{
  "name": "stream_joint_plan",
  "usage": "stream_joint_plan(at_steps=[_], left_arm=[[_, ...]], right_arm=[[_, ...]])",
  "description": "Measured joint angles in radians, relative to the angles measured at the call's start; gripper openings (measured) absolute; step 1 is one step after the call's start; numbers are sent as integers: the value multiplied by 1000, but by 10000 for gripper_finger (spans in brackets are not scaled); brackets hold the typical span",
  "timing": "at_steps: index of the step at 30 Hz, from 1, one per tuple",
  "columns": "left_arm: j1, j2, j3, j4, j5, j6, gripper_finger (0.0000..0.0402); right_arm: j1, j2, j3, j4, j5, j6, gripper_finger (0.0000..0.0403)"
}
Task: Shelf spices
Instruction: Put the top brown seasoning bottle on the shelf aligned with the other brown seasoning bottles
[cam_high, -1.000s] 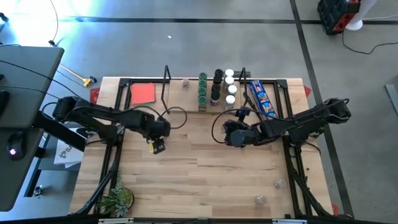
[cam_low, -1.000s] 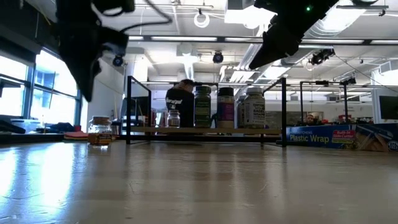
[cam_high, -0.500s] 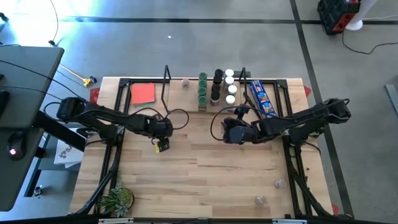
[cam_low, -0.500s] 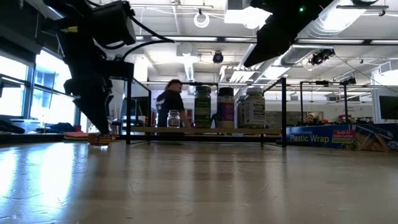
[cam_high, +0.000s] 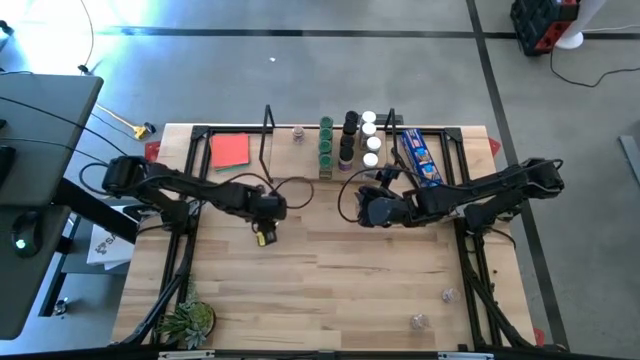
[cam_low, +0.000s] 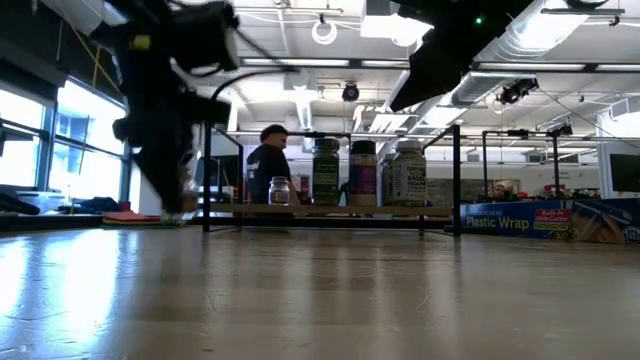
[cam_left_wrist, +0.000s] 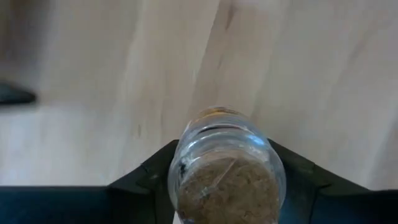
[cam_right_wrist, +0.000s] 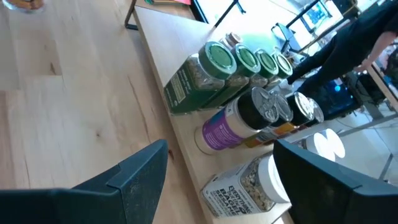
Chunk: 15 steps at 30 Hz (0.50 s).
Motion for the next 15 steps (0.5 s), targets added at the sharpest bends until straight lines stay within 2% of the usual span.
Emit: stream_joint_plan(at_steps=[5,9,13,15], left_arm=[[43,0,194,-46,-3,81,180],[179,28,323,-54,-8,155,180],[366,109,408,-71,145,181,180],[437,159,434,-83,170,230,180]], right_arm=[[0,0,0,6,0,-7,287],[0,0,0,7,0,-6,287],[0,0,0,12,0,3,287],[1,0,0,18,0,11,287]])
